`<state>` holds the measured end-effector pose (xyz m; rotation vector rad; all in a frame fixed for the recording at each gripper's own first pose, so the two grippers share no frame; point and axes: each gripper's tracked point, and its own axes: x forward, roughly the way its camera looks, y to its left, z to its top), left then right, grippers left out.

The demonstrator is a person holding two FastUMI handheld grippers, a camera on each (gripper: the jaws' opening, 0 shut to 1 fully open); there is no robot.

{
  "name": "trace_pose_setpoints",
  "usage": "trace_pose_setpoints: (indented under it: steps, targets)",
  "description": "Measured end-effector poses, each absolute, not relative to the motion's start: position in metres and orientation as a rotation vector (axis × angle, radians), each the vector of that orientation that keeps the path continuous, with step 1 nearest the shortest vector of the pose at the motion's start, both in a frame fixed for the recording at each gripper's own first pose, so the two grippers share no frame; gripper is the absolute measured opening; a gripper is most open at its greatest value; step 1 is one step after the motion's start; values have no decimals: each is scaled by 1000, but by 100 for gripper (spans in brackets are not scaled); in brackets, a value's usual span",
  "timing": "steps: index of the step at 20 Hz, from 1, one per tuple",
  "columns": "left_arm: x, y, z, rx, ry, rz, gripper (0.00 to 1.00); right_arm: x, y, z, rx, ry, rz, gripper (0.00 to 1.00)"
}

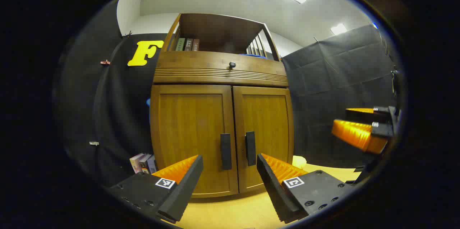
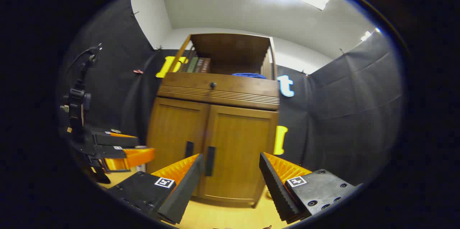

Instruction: Open the right door of the double-door shoe cabinet with the right hand, and open the left door with the left hand.

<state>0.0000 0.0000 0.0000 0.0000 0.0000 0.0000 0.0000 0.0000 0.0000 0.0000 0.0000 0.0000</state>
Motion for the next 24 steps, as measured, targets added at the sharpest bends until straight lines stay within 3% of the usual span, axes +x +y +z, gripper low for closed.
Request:
trace_pose_setpoints:
  steps: [4,13,24]
  targets:
    - [-10,12,8,-11,-17,27,93,5,31,-9,4,37,75,98]
    - [12,16,3,-54,5,19,94,21,23,-11,5,7,-45,96]
    - [41,12,-5,-68,17,11,94,42,10,-25,19,46,-27,97]
